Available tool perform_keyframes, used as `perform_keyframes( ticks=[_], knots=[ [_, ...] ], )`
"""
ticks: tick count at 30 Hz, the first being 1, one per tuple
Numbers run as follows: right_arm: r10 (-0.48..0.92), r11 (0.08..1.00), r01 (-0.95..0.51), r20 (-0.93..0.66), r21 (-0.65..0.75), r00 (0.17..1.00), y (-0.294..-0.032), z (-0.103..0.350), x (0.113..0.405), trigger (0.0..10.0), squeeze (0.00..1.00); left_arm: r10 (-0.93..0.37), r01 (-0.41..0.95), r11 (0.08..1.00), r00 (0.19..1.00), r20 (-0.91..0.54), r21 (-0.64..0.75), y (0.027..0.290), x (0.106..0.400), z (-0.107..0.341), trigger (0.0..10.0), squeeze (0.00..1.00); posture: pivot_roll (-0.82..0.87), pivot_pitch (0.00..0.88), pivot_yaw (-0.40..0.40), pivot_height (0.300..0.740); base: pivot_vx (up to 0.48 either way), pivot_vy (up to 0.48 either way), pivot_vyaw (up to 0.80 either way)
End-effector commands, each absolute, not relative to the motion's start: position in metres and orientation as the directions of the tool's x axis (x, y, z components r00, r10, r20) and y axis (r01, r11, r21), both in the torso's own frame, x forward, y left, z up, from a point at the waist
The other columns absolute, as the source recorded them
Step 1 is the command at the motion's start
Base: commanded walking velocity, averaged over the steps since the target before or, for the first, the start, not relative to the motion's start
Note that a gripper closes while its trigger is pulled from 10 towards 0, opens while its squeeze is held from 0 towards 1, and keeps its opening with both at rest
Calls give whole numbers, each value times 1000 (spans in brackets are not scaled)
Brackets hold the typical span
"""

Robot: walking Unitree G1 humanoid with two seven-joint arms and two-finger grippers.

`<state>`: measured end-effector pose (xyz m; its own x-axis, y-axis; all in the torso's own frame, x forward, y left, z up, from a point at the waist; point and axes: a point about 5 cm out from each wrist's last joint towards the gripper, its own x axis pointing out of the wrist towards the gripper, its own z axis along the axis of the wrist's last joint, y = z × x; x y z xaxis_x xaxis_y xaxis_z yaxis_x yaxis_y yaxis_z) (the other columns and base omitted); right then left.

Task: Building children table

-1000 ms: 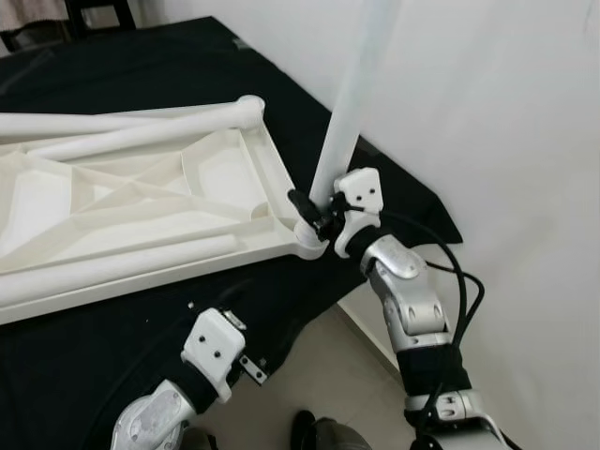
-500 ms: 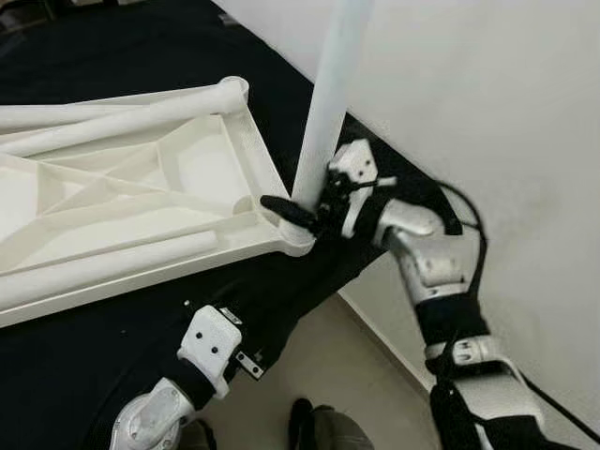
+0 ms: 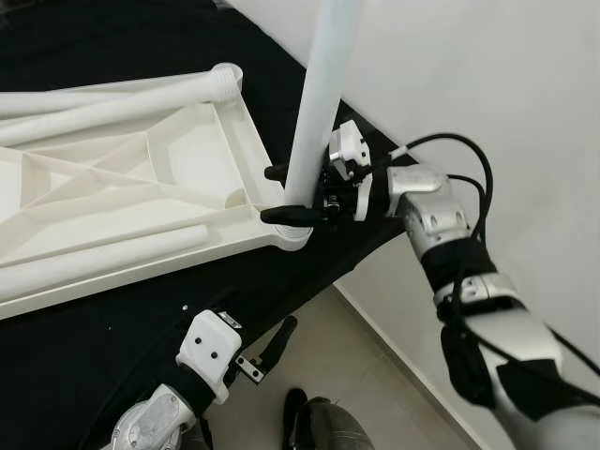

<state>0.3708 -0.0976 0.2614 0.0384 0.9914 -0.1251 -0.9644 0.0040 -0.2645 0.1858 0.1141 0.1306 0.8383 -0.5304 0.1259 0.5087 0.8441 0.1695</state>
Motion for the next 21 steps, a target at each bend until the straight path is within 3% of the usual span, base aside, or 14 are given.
perform_keyframes(
  ticks=[1, 8, 13, 15, 16, 17, 18, 19, 21],
  knots=[
    [992, -53, -963, -128, -263, -19, -94, 258, 368, 0, 0, -538, 516, 839, 835, 117, 174, 111, 182, 130, 10000, 0, 216, 278, -159, 740, 0, 0, 0],
    [992, -52, -965, -125, -257, -21, -95, 257, 370, 0, 0, -539, 518, 838, 834, 116, 172, 110, 182, 131, 10000, 0, 200, 278, -163, 740, 0, 0, 0],
    [993, 61, -956, -83, -288, 88, -106, 245, 370, 0, 0, -538, 518, 839, 834, 119, 166, 109, 182, 131, 10000, 0, 177, 275, -161, 740, 0, 0, 0],
    [977, 193, -941, -35, -279, 211, -111, 233, 372, 0, 0, -541, 522, 838, 832, 119, 163, 109, 182, 130, 10000, 0, 166, 274, -160, 740, 0, 0, 0],
    [940, 324, -914, -25, -246, 340, -110, 219, 373, 0, 0, -543, 524, 836, 831, 118, 161, 110, 182, 130, 10000, 0, 151, 271, -162, 740, 0, 0, 0],
    [808, 583, -787, 37, -201, 588, -107, 198, 374, 0, 0, -545, 526, 836, 830, 118, 158, 110, 182, 130, 10000, 0, 140, 267, -166, 740, 0, 0, 0],
    [617, 786, -606, 89, -123, 782, -106, 181, 369, 0, 0, -544, 526, 836, 830, 118, 154, 112, 183, 129, 10000, 0, 137, 260, -157, 740, 0, 0, 0],
    [530, 848, -526, 60, -61, 846, -101, 159, 356, 0, 0, -545, 527, 836, 830, 118, 152, 112, 185, 129, 10000, 0, 146, 268, -148, 740, 0, 0, 0],
    [506, 862, -504, 50, -51, 861, -95, 148, 344, 0, 0, -547, 529, 834, 829, 116, 157, 112, 186, 129, 10000, 0, 148, 268, -144, 740, 0, 0, 0]
  ],
)
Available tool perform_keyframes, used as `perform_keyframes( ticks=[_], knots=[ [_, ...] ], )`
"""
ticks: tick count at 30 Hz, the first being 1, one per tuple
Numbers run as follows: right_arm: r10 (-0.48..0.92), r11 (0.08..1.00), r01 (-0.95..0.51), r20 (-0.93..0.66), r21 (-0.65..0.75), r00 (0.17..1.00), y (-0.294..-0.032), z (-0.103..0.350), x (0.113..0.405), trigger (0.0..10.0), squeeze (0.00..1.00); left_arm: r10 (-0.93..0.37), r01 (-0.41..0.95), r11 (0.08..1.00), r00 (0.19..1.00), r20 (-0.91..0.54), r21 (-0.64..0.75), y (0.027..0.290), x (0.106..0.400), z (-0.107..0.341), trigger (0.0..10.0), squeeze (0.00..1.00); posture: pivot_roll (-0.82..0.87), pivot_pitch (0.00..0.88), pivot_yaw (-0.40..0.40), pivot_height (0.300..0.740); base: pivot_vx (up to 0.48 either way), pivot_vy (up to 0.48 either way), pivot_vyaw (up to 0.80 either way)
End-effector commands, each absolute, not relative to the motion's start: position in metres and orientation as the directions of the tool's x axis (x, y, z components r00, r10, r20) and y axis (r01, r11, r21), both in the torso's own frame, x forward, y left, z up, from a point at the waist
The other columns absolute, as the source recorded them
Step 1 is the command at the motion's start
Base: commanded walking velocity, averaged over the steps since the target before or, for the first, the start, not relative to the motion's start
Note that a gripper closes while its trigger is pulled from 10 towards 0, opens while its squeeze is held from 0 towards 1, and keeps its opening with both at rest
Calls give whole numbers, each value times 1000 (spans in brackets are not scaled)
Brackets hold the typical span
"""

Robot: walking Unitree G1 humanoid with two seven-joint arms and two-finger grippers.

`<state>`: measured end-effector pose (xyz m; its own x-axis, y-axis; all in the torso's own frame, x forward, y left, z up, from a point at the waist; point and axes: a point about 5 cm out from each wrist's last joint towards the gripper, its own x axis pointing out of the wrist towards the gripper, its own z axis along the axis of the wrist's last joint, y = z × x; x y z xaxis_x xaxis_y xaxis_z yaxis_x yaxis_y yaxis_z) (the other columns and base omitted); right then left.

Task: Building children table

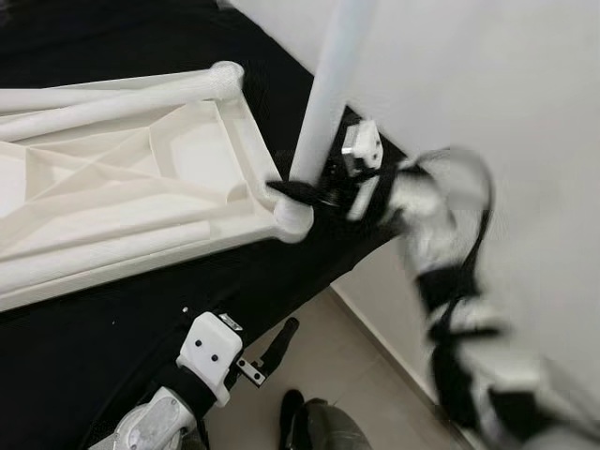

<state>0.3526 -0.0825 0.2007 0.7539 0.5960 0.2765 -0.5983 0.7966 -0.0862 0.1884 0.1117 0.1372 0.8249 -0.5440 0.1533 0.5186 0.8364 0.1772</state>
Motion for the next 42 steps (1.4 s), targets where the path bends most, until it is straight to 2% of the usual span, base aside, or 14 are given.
perform_keyframes(
  ticks=[1, 7, 8, 14, 15, 16, 17, 20, 21, 22, 23, 25, 41, 42],
  knots=[
    [506, 862, -504, 50, -51, 861, -95, 148, 344, 0, 0, -547, 529, 834, 829, 116, 157, 112, 186, 129, 10000, 0, 148, 268, -144, 740, 0, 0, 0],
    [614, 789, -610, 39, -72, 789, -70, 142, 338, 0, 0, -544, 524, 835, 832, 112, 168, 113, 191, 126, 10000, 0, 142, 216, -146, 740, 0, 0, 0],
    [634, 772, -630, 29, -84, 773, -67, 143, 340, 10000, 0, -541, 520, 837, 834, 113, 170, 113, 192, 125, 10000, 0, 143, 203, -153, 740, 0, 0, 0],
    [702, 712, -701, 77, -43, 708, -65, 153, 339, 10000, 0, -536, 515, 840, 836, 114, 170, 114, 193, 124, 10000, 0, 145, 197, -152, 740, 0, 0, 0],
    [756, 651, -758, 110, -32, 645, -64, 162, 336, 10000, 1000, -535, 514, 841, 837, 112, 170, 114, 194, 123, 10000, 0, 150, 193, -150, 740, 0, 0, 0],
    [802, 590, -807, 137, -25, 582, -65, 171, 336, 10000, 1000, -534, 513, 841, 838, 110, 171, 113, 194, 122, 10000, 0, 156, 186, -151, 740, 0, 0, 0],
    [802, 590, -807, 137, -25, 582, -65, 171, 336, 10000, 1000, -534, 513, 841, 838, 110, 171, 113, 194, 122, 10000, 0, 156, 186, -151, 740, 0, 0, 0],
    [898, 433, -896, 130, -94, 420, -69, 188, 337, 10000, 996, -534, 514, 840, 839, 106, 173, 113, 194, 120, 10000, 0, 168, 182, -153, 740, 0, 0, 0],
    [928, 364, -925, 123, -109, 350, -71, 193, 337, 10000, 0, -535, 515, 840, 838, 105, 174, 112, 194, 119, 10000, 0, 177, 174, -150, 740, 0, 0, 0],
    [928, 364, -925, 123, -109, 350, -71, 193, 337, 10000, 0, -535, 515, 840, 838, 105, 174, 112, 194, 119, 10000, 0, 177, 174, -150, 740, 0, 0, 0],
    [991, 135, -974, 45, -181, 129, -79, 208, 339, 10000, 0, -537, 517, 838, 837, 103, 174, 112, 193, 119, 10000, 0, 192, 181, -148, 740, 0, 0, 0],
    [999, 22, -979, -18, -205, 27, -85, 215, 342, 10000, 0, -537, 517, 839, 837, 102, 173, 112, 191, 120, 10000, 0, 202, 195, -152, 740, 0, 0, 0],
    [984, -125, -972, -149, -199, -96, -86, 242, 363, 9922, 0, -525, 505, 846, 845, 100, 168, 110, 180, 123, 10000, 0, 238, 250, -161, 740, 0, 0, 0],
    [984, -120, -972, -151, -202, -90, -85, 246, 365, 2784, 0, -524, 505, 847, 846, 100, 169, 110, 180, 123, 10000, 0, 244, 257, -159, 740, 0, 0, 0]
  ],
)
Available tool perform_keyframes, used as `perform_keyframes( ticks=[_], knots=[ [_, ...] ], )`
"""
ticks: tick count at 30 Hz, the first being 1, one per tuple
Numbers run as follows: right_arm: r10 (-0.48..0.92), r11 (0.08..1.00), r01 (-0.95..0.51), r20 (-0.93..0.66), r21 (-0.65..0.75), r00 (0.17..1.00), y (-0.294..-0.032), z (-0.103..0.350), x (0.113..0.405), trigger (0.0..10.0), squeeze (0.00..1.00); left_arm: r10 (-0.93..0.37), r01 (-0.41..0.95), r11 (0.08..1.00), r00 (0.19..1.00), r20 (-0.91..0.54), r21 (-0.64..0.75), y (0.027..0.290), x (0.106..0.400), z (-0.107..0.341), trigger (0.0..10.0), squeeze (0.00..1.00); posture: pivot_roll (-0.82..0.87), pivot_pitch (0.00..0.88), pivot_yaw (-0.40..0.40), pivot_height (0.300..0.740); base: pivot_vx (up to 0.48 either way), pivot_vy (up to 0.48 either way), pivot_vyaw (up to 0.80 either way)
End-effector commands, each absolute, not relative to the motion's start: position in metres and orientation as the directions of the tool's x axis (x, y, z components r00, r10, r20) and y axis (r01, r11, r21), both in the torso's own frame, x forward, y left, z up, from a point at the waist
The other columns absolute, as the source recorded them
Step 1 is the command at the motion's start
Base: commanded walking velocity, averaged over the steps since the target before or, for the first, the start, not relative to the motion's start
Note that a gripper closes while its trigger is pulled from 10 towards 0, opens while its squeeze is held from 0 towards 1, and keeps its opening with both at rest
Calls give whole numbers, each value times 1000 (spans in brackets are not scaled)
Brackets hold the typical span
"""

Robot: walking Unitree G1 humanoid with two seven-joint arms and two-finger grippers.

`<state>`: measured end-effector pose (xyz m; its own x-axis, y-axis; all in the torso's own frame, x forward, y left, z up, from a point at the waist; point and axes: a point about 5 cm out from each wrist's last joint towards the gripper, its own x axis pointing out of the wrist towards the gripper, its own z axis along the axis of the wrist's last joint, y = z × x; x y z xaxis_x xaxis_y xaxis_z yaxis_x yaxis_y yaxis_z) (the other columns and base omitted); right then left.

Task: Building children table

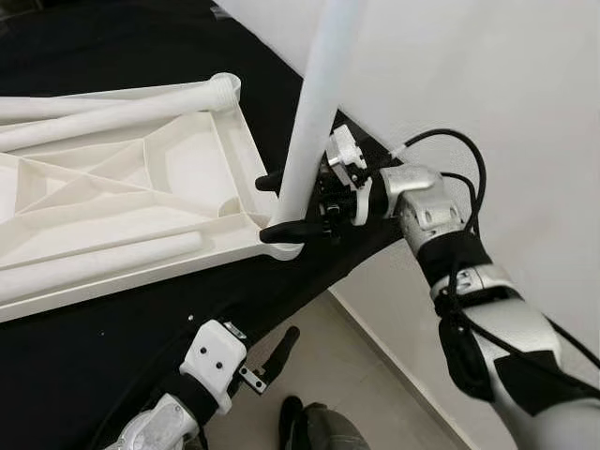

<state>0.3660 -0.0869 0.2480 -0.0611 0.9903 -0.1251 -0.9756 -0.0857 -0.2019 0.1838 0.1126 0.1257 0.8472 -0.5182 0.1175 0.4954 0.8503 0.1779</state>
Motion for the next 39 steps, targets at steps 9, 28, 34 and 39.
perform_keyframes(
  ticks=[9, 28, 34, 39],
  knots=[
    [985, -32, -977, -175, -212, 6, -98, 236, 370, 0, 0, -505, 482, 856, 857, 107, 185, 112, 178, 126, 10000, 0, 236, 259, -160, 740, 0, 0, 0],
    [555, 820, -570, -164, -58, 815, -87, 143, 330, 2510, 0, -429, 406, 897, 893, 132, 174, 127, 182, 137, 10000, 0, 196, 231, -135, 740, 0, 0, 0],
    [658, 744, -665, -103, -59, 746, -81, 163, 341, 10000, 1000, -395, 374, 914, 908, 137, 158, 130, 182, 136, 10000, 0, 199, 240, -144, 740, 0, 0, 0],
    [908, 419, -901, 76, -114, 412, -73, 223, 340, 10000, 659, -387, 367, 917, 913, 131, 154, 131, 180, 136, 10000, 0, 203, 248, -142, 740, 0, 0, 0]
  ],
)
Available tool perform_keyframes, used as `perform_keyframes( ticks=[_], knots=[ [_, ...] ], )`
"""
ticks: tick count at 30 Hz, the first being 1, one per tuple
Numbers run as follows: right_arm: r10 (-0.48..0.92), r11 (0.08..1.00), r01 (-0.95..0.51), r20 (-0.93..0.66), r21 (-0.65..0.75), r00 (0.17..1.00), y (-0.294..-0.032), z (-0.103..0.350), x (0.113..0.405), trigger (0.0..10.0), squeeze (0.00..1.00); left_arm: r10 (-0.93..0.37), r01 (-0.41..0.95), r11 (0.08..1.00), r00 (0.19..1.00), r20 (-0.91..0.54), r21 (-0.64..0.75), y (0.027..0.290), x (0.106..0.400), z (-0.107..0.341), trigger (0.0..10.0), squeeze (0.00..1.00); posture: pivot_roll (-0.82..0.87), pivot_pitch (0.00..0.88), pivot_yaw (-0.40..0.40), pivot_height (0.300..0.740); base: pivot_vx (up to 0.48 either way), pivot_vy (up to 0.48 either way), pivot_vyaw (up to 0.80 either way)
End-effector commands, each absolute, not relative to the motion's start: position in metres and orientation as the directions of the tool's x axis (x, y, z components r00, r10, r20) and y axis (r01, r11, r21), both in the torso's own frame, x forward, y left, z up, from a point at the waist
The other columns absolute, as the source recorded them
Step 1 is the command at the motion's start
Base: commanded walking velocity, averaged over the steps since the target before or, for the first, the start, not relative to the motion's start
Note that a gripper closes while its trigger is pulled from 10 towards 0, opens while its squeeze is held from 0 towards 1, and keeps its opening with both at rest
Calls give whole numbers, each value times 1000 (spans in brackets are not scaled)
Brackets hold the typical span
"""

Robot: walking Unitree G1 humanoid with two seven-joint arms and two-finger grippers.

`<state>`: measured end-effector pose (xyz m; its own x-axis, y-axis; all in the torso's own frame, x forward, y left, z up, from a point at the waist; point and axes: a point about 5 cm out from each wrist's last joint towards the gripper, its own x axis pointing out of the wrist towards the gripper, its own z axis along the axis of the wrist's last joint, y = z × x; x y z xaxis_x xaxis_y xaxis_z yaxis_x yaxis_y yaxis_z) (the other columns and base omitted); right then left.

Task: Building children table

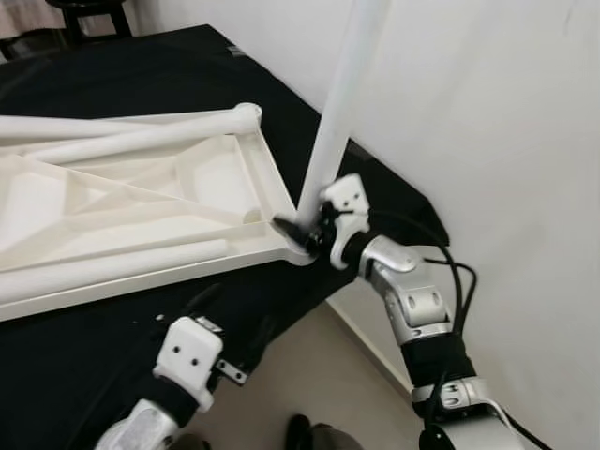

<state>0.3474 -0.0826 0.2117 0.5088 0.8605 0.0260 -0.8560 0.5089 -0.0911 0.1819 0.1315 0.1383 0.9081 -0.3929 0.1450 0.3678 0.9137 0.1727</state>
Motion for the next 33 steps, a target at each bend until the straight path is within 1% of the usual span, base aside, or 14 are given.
perform_keyframes(
  ticks=[1, 2, 4, 5, 9, 10, 12, 14, 16, 19, 20, 21, 26, 33],
  knots=[
    [922, 387, -911, 84, -142, 379, -74, 229, 337, 10000, 0, -387, 367, 917, 913, 130, 154, 131, 180, 136, 10000, 0, 203, 248, -142, 740, 0, 0, 0],
    [922, 387, -911, 84, -142, 379, -74, 229, 337, 10000, 0, -387, 367, 917, 913, 130, 154, 131, 180, 136, 10000, 0, 203, 248, -142, 740, 0, 0, 0],
    [958, 288, -936, 55, -205, 282, -77, 236, 334, 10000, 0, -386, 366, 918, 913, 130, 155, 130, 180, 136, 10000, 0, 207, 252, -143, 740, 0, 0, 0],
    [958, 288, -936, 55, -205, 282, -77, 236, 334, 10000, 0, -386, 366, 918, 913, 130, 155, 130, 180, 136, 10000, 0, 207, 252, -143, 740, 0, 0, 0],
    [991, 104, -961, -53, -256, 122, -78, 235, 338, 10000, 0, -380, 360, 920, 916, 130, 154, 131, 179, 137, 10000, 0, 220, 265, -147, 740, 0, 0, 0],
    [991, 104, -961, -53, -256, 122, -78, 235, 338, 10000, 0, -380, 360, 920, 916, 130, 154, 131, 179, 137, 10000, 0, 220, 265, -147, 740, 0, 0, 0],
    [994, 39, -962, -90, -269, 66, -77, 236, 342, 10000, 0, -379, 358, 920, 916, 129, 158, 131, 178, 137, 10000, 0, 233, 274, -153, 740, 0, 0, 0],
    [994, 39, -962, -90, -269, 66, -77, 236, 342, 10000, 0, -379, 358, 920, 916, 129, 158, 131, 178, 137, 10000, 0, 233, 274, -153, 740, 0, 0, 0],
    [994, -39, -963, -108, -266, -10, -74, 239, 343, 10000, 0, -377, 355, 920, 918, 126, 166, 131, 175, 138, 10000, 0, 239, 281, -157, 740, 0, 0, 0],
    [990, -72, -961, -134, -267, -37, -72, 240, 347, 10000, 0, -378, 353, 915, 919, 112, 194, 134, 173, 137, 10000, 0, 244, 287, -161, 740, 0, 0, 0],
    [988, -81, -963, -149, -258, -43, -72, 238, 349, 8196, 0, -375, 350, 915, 921, 106, 201, 135, 172, 137, 10000, 0, 246, 292, -164, 740, 0, 0, 0],
    [986, -92, -964, -159, -248, -53, -73, 237, 350, 0, 0, -373, 347, 915, 922, 104, 204, 136, 172, 136, 10000, 0, 248, 296, -166, 740, 0, 0, 0],
    [981, -119, -967, -176, -226, -79, -77, 236, 353, 0, 0, -366, 341, 918, 925, 106, 201, 136, 170, 138, 10000, 0, 249, 302, -166, 740, 0, 0, 0],
    [981, -92, -971, -189, -222, -50, -85, 237, 361, 0, 0, -367, 341, 919, 924, 110, 199, 135, 170, 139, 10000, 0, 240, 303, -170, 740, 0, 0, 0]
  ],
)
